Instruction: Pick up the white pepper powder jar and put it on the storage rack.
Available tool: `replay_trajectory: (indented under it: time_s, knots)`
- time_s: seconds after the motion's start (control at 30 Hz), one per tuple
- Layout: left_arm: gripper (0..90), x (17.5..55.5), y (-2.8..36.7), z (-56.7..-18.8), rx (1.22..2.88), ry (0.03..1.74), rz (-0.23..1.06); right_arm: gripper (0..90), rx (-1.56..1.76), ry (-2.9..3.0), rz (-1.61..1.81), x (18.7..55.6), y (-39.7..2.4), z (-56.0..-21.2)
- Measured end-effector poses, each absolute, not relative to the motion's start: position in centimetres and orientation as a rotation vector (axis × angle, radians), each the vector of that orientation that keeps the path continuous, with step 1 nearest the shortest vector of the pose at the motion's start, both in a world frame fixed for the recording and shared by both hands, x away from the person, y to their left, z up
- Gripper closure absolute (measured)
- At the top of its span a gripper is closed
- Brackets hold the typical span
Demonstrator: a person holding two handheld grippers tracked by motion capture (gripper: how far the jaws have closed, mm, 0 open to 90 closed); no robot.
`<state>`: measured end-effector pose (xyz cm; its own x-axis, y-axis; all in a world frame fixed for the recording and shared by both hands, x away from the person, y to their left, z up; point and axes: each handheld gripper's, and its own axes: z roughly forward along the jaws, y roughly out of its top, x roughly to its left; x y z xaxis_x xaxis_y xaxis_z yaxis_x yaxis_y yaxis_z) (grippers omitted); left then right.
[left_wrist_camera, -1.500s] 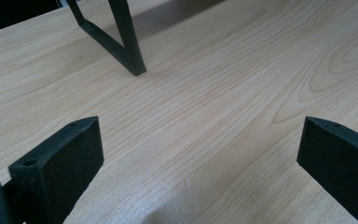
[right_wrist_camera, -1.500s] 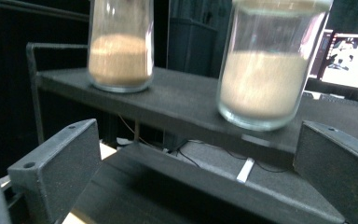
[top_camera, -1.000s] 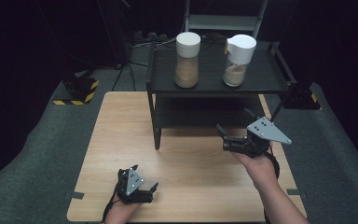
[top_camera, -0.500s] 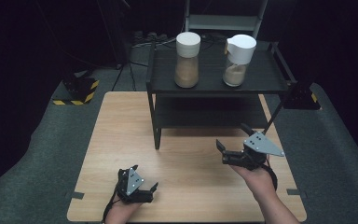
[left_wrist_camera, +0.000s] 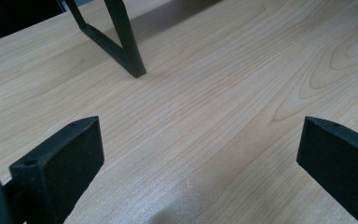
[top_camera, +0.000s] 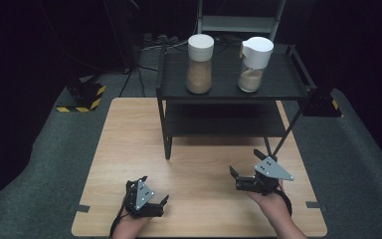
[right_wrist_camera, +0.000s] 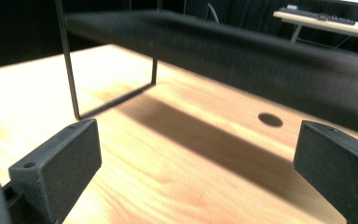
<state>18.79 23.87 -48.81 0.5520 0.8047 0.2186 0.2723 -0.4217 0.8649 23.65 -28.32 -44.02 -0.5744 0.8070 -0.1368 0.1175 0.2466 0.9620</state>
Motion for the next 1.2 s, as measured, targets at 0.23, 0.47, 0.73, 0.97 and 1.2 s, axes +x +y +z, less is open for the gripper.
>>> replay_trajectory:
  time_s: [0.23,0.47,0.73,0.97,1.2]
  knots:
    - [0.7,18.8,23.8,-48.8,1.968,0.862,0.812,0.0,0.876,1.923,1.309,23.6,-28.1,-46.5]
    - [0.8,18.9,23.8,-48.8,1.970,0.857,0.811,0.0,0.863,1.974,1.244,23.3,-27.4,-48.5]
    - [0.8,18.9,23.7,-48.7,1.976,0.858,0.814,0.0,0.849,1.991,1.180,22.8,-27.3,-49.7]
    - [0.8,18.8,23.5,-48.7,1.984,0.854,0.828,0.0,0.859,1.995,1.134,22.6,-27.4,-49.7]
    - [0.8,18.6,22.8,-48.7,2.019,0.825,0.857,0.0,0.883,2.009,1.107,22.4,-27.3,-49.4]
